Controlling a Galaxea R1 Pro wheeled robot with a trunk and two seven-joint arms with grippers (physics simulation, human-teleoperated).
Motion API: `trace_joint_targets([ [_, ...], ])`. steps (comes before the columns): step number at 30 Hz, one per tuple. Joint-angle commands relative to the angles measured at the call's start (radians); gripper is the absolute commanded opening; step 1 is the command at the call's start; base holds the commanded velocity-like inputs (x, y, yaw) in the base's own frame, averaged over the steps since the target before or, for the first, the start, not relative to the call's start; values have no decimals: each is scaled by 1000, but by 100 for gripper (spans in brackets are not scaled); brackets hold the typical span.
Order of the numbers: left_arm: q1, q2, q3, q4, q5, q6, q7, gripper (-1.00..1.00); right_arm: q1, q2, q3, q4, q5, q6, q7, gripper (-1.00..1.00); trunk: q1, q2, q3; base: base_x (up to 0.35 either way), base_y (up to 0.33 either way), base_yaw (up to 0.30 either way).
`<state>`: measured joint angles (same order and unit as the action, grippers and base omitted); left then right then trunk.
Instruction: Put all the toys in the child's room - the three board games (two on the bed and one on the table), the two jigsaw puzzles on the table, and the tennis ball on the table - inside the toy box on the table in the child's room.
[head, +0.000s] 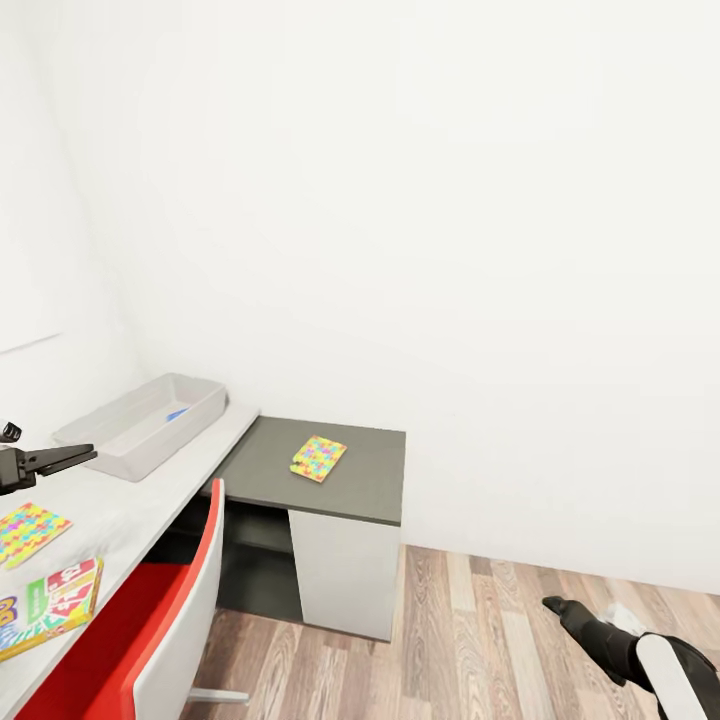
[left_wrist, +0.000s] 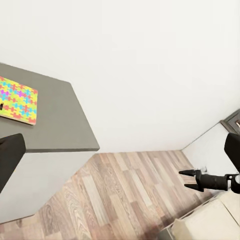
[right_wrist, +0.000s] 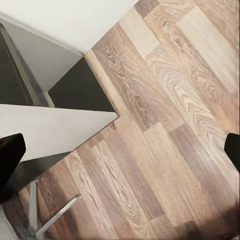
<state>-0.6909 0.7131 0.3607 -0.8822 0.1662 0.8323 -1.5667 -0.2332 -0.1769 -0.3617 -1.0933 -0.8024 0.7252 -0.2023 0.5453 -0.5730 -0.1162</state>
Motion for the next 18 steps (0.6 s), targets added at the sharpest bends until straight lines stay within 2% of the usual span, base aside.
trace_joint_targets([
  [1, -1, 0, 0, 0, -1, 11, -4, 100, 8, 0, 0, 2, -6, -1, -6, 100, 0, -2, -3, 0, 0, -9],
  [9, -1, 0, 0, 0, 2, 10, -4, 100, 38, -1, 1, 31, 13, -29, 7, 100, 0, -2, -14, 0, 0, -4],
  [18, -1, -1, -2, 0, 2, 10, -4, 100, 43, -2, 1, 87, 15, -50, 15, 100, 0, -2, -27, 0, 0, -20],
])
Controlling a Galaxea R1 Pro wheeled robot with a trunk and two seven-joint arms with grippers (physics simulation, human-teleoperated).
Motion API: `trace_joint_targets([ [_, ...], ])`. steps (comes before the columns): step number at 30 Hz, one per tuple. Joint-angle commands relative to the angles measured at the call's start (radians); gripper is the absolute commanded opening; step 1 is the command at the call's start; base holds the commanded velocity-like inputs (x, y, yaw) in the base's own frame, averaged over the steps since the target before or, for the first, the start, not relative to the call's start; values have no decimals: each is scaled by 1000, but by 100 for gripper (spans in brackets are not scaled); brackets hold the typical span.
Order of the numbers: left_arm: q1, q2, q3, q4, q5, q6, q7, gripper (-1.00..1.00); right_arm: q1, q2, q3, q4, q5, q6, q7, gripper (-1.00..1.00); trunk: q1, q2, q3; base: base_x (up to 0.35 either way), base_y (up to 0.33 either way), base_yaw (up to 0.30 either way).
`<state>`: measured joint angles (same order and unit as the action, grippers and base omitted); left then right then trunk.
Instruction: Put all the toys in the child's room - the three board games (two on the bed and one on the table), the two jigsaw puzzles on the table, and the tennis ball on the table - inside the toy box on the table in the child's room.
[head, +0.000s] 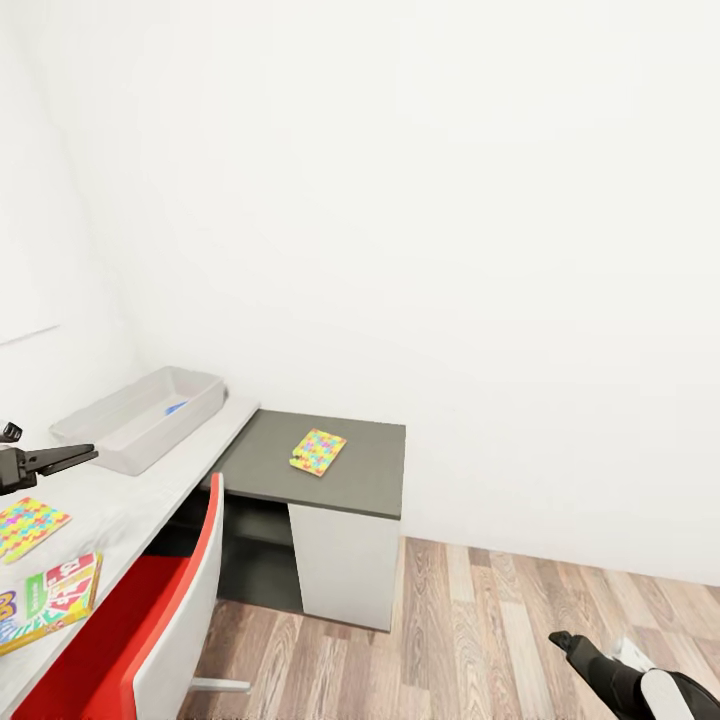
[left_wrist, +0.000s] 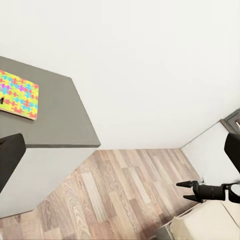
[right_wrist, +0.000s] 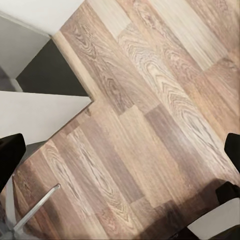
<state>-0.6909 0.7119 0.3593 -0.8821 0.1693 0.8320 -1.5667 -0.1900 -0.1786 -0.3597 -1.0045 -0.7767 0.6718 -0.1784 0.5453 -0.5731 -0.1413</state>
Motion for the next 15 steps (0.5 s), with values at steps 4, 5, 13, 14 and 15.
trace_joint_targets([
  [4, -1, 0, 0, 0, -1, 11, -4, 100, 0, 1, 1, 3, -10, 1, -3, 100, 0, -2, -4, 0, 0, -11],
  [5, -1, 0, 0, 0, -1, 10, -4, 100, 0, 1, 1, 4, -10, 1, -1, 100, 0, -2, -4, 0, 0, -7],
  [13, -1, -1, 0, 0, -1, 10, -4, 100, 0, 1, 1, 13, -9, -29, 4, 100, 0, -2, -5, 0, 0, -146],
  [14, -1, -1, 0, 0, -1, 10, -4, 100, 0, 1, 2, 15, -9, -33, 4, 100, 0, -2, -5, 0, 0, -242],
  [15, -1, -1, 0, 0, -1, 10, -4, 100, 0, 1, 2, 19, -9, -36, 4, 100, 0, -2, -5, 0, 0, -249],
])
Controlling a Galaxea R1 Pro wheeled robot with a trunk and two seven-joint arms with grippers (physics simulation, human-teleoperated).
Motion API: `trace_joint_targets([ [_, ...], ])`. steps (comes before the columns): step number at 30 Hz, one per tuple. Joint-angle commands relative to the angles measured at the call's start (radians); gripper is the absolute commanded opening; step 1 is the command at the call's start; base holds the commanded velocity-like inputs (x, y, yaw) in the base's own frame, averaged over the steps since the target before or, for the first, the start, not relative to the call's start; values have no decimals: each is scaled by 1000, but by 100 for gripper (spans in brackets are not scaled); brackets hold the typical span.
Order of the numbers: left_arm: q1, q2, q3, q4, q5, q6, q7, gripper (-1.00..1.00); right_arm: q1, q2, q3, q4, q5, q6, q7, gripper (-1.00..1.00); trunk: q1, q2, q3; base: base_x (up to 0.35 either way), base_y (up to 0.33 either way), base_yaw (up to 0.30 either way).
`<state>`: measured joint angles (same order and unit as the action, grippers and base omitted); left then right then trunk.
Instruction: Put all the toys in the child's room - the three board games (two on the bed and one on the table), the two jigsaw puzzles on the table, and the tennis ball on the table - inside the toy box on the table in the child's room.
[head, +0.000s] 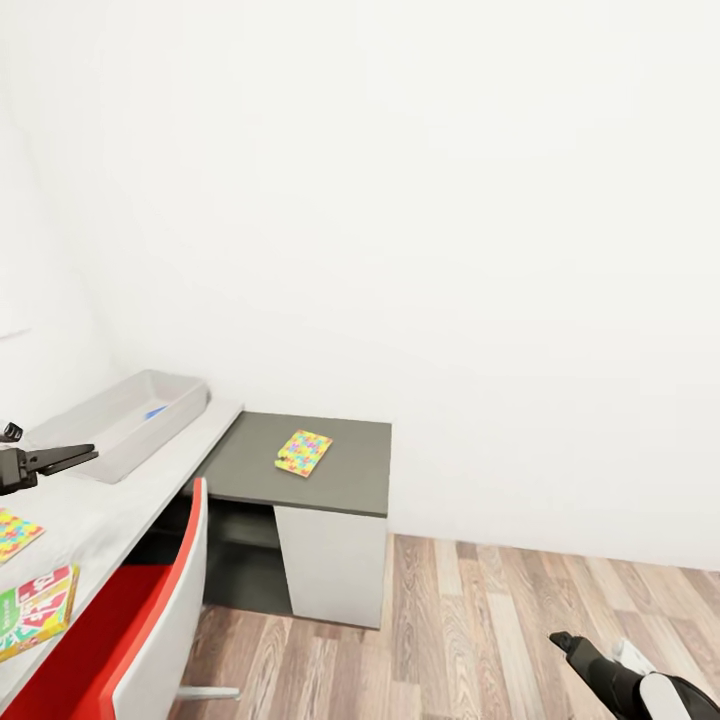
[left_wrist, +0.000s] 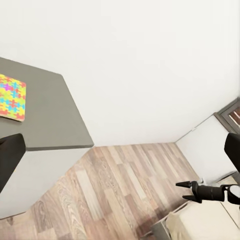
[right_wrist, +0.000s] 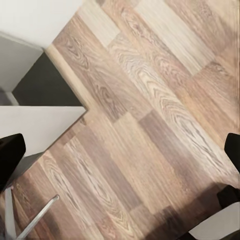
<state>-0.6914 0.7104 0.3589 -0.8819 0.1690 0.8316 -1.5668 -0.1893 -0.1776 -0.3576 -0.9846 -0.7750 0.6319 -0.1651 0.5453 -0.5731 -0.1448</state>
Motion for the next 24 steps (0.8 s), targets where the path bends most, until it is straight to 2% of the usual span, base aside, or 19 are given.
trace_joint_targets([
  [1, 0, 0, 0, 0, 0, 11, -4, 100, -1, 0, 0, 2, -10, 0, -9, 100, 0, -2, -2, 0, 0, -254],
  [24, 0, 0, 0, 0, 0, 11, -4, 100, -1, 1, 0, 38, -10, -40, -8, 100, 0, -2, -2, 0, 0, -281],
])
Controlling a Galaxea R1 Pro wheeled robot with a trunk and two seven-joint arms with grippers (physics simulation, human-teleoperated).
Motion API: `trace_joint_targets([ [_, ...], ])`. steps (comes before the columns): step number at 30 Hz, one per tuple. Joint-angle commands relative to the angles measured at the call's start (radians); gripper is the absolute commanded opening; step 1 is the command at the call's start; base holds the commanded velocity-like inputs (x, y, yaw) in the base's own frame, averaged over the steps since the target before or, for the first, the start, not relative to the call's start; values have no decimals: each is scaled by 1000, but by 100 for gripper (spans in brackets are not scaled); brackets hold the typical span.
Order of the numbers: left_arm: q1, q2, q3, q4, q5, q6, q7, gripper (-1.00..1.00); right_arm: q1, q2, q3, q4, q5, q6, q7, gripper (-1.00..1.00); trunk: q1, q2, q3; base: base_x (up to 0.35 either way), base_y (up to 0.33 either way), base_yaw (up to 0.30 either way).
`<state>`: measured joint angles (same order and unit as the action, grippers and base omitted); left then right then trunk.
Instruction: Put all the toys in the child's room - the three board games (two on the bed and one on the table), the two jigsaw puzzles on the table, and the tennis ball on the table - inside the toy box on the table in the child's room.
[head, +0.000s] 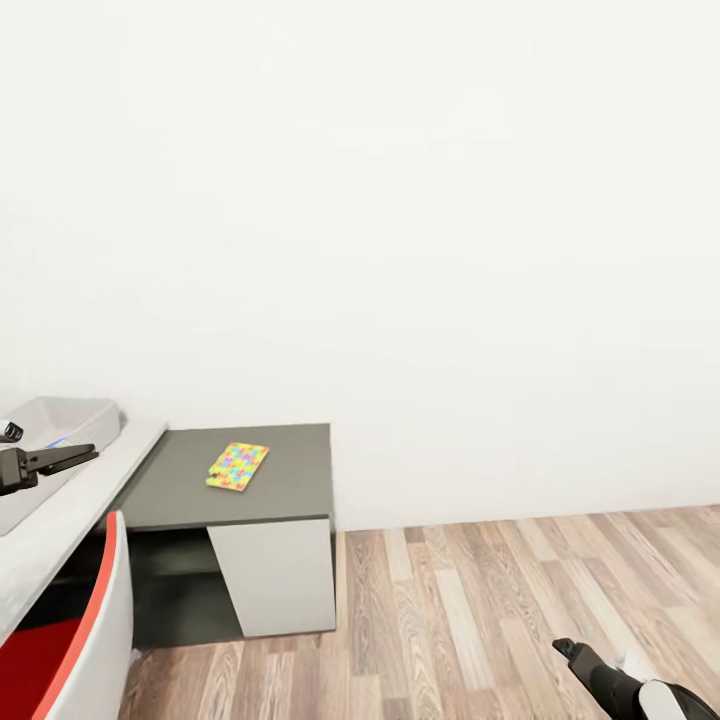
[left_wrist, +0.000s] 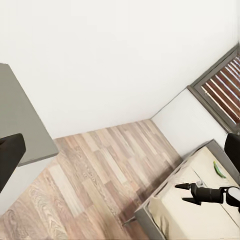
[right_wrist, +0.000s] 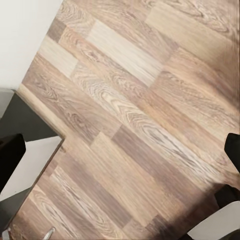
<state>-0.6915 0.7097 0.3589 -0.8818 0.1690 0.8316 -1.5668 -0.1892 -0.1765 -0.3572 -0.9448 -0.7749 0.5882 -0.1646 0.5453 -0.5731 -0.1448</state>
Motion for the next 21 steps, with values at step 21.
trace_joint_targets([
  [21, 0, 1, 0, 0, 0, 11, -4, 100, -1, -2, -2, 3, -12, -57, 9, 100, 0, -2, 12, 0, 0, -269],
])
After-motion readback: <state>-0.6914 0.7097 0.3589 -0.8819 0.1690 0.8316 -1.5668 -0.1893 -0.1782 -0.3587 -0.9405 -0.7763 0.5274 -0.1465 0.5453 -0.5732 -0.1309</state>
